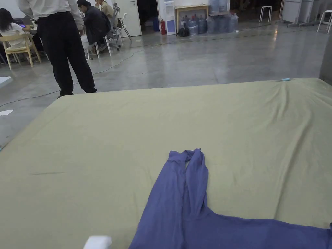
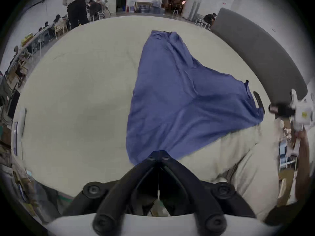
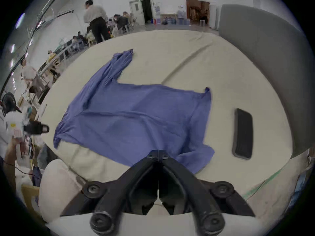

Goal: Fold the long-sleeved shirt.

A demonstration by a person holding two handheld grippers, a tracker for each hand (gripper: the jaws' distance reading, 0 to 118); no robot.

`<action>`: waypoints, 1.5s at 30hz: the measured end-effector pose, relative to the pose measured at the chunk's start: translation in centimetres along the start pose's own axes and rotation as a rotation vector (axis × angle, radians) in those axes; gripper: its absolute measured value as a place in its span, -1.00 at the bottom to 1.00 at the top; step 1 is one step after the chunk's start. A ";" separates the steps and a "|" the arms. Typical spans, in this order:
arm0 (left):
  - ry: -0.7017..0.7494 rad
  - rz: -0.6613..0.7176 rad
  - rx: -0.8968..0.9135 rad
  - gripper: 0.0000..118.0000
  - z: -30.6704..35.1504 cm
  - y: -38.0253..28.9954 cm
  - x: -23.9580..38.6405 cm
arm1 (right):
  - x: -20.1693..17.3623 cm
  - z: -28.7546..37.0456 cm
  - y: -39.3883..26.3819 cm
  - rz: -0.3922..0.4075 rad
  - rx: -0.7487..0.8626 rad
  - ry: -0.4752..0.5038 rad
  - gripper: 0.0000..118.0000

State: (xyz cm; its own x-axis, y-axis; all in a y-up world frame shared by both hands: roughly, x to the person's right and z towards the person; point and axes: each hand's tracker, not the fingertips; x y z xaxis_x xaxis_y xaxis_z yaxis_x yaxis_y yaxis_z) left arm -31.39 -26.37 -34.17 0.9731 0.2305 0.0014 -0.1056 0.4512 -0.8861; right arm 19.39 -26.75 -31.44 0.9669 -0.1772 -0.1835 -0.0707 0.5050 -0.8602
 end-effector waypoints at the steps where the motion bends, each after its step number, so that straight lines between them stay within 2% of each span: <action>1: -0.006 -0.015 0.018 -1.00 -0.4 1.9 0.2 | -0.5 -0.1 -0.8 -0.001 -0.001 0.000 -1.00; 4: 0.051 -0.076 0.103 -1.00 -3.0 8.2 1.6 | 0.3 -0.7 0.1 -0.017 -0.008 0.006 -1.00; 7: 0.155 -0.052 0.106 -1.00 -8.2 14.2 2.1 | 0.3 -1.4 -0.5 -0.028 -0.004 0.017 -1.00; 8: 0.158 -0.032 0.085 -0.52 -10.2 15.8 1.9 | 0.6 -1.6 -0.3 -0.033 -0.008 0.015 -1.00; 9: 0.140 -0.008 0.112 0.35 -11.5 17.1 1.9 | 0.3 -1.7 -1.1 -0.037 -0.008 0.010 -1.00; 10: 0.156 0.000 0.089 0.99 -13.5 18.5 1.7 | 0.5 -1.8 -1.2 -0.045 -0.009 0.010 -1.00; 11: 0.146 0.041 0.032 0.98 -15.3 19.4 1.7 | 0.9 -1.9 -1.2 -0.053 -0.009 0.016 -1.00; 13: 0.221 0.049 0.008 0.96 -17.8 20.7 1.5 | 1.3 -2.3 -1.8 -0.062 -0.003 0.026 -1.00; 15: 0.270 0.061 -0.018 0.78 -19.5 20.7 1.2 | 2.0 -3.2 -2.0 -0.080 -0.009 0.022 -1.00; 18: 0.271 -0.002 -0.081 0.12 -21.0 20.0 1.1 | 2.7 -4.1 -2.4 -0.130 -0.029 0.037 -1.00; 19: 0.285 -0.048 -0.040 -0.20 -20.5 19.6 1.5 | 2.9 -4.3 -2.4 -0.145 -0.034 0.042 -1.00; 22: 0.253 -0.111 -0.024 -0.30 -19.5 19.1 2.5 | 2.9 -4.5 -2.4 -0.156 -0.030 0.043 -1.00; 23: 0.296 -0.128 0.018 -0.36 -19.0 19.0 2.7 | 2.8 -4.6 -2.3 -0.157 -0.029 0.043 -1.00; 25: 0.261 -0.120 0.019 -1.00 -18.1 19.1 2.5 | 2.3 -4.5 -2.2 -0.154 -0.026 0.044 -1.00; 28: 0.188 -0.020 0.050 -1.00 -16.4 19.5 2.1 | 1.5 -3.9 -2.3 -0.146 -0.005 0.043 -1.00; 32: 0.090 0.006 0.147 -1.00 -11.8 19.2 2.3 | 1.8 -3.7 -2.6 -0.161 0.015 0.054 -1.00; 35: 0.069 -0.030 0.214 -1.00 -7.3 17.5 3.6 | 1.9 -3.5 -2.5 -0.173 0.021 0.068 -1.00; 37: -0.011 -0.048 0.246 -1.00 -3.7 15.6 4.2 | 2.0 -3.2 -2.4 -0.178 0.033 0.069 -1.00; 40: -0.071 -0.181 0.287 -1.00 1.7 11.6 6.0 | 1.8 -2.8 -2.5 -0.181 0.049 0.076 -1.00; 45: -0.054 -0.331 0.191 -1.00 7.9 4.3 7.6 | 1.8 -2.7 -2.5 -0.173 0.060 0.074 -1.00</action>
State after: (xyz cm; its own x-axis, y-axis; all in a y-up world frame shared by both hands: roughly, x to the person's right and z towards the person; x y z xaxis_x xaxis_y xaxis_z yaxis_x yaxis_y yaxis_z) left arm -26.08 -15.88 -34.34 0.9495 0.0880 0.3013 0.1710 0.6602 -0.7313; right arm 20.68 -30.57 -30.90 0.9426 -0.3259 -0.0720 0.1116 0.5111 -0.8523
